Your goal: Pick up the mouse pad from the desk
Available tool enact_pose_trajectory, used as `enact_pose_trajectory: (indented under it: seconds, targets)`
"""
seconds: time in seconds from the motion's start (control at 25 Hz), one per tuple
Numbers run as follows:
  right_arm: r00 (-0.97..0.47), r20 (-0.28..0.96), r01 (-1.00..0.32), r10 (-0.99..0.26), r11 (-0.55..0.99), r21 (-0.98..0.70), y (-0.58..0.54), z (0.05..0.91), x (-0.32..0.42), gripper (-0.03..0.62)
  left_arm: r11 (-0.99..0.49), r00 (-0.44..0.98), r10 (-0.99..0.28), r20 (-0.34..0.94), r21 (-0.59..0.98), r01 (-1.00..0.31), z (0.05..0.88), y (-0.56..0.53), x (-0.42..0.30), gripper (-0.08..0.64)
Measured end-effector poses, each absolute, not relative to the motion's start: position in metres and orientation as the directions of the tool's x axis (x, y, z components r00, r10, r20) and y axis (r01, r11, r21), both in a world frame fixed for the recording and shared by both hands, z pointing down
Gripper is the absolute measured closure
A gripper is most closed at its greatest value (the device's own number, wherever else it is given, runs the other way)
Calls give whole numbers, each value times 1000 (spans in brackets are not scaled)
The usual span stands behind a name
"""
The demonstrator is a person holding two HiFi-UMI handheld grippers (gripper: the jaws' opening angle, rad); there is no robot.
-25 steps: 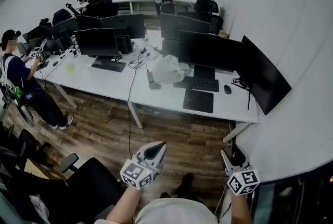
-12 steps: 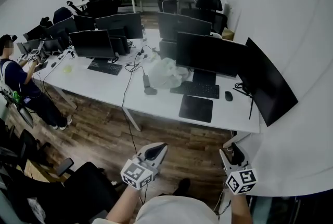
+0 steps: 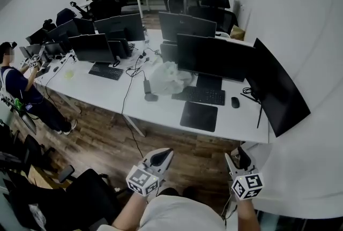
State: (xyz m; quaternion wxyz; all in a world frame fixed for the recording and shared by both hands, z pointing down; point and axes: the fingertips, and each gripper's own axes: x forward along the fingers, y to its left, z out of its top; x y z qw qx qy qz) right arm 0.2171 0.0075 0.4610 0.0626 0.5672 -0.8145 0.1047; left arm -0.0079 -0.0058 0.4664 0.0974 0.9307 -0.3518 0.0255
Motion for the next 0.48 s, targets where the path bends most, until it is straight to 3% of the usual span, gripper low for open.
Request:
enact_pose_trajectory:
  seconds: [0.48]
  targets:
    - [-354,259,-935,-899,338,-106,-47,480,225,339,-729,744,-653,140,149,-668,476,-64,-1,543]
